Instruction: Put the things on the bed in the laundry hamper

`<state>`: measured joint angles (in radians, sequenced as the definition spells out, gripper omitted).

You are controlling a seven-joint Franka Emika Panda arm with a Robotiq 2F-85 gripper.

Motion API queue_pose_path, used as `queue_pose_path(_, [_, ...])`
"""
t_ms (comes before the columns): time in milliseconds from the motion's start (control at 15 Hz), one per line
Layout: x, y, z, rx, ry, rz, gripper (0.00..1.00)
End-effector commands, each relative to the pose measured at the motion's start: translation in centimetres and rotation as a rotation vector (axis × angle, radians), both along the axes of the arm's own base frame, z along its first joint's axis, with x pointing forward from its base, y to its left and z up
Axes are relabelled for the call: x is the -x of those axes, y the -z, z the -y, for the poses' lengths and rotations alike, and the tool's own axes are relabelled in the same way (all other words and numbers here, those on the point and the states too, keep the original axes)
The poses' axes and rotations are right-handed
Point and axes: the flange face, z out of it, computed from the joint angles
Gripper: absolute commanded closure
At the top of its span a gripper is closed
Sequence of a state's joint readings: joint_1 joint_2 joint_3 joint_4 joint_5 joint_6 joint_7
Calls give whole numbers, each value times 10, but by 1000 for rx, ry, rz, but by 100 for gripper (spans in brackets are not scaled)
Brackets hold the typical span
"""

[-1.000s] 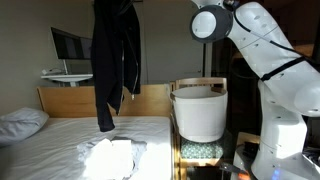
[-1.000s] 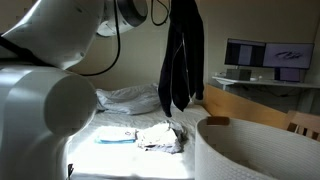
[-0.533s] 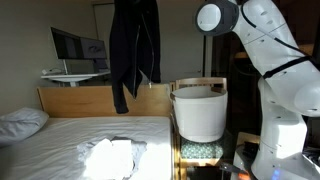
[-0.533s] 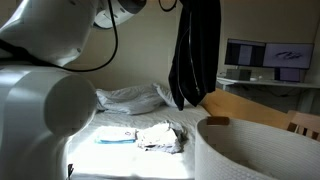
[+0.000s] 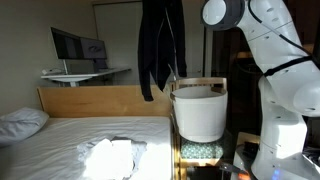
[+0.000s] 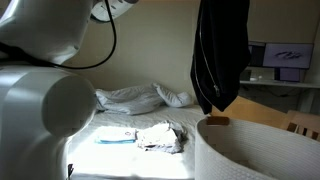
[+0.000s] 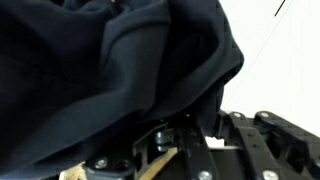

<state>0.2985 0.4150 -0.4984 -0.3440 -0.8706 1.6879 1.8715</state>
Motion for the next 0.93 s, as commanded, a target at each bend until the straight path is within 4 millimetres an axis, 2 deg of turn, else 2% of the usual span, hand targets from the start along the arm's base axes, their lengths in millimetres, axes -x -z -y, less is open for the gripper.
queue_pose_path(0, [41,-23,22,17,174,93,92])
queue_pose_path(467, [103,-31,62,-9,577,165,92])
queue_pose_path(867, [143,-27,94,-26,901,224,92])
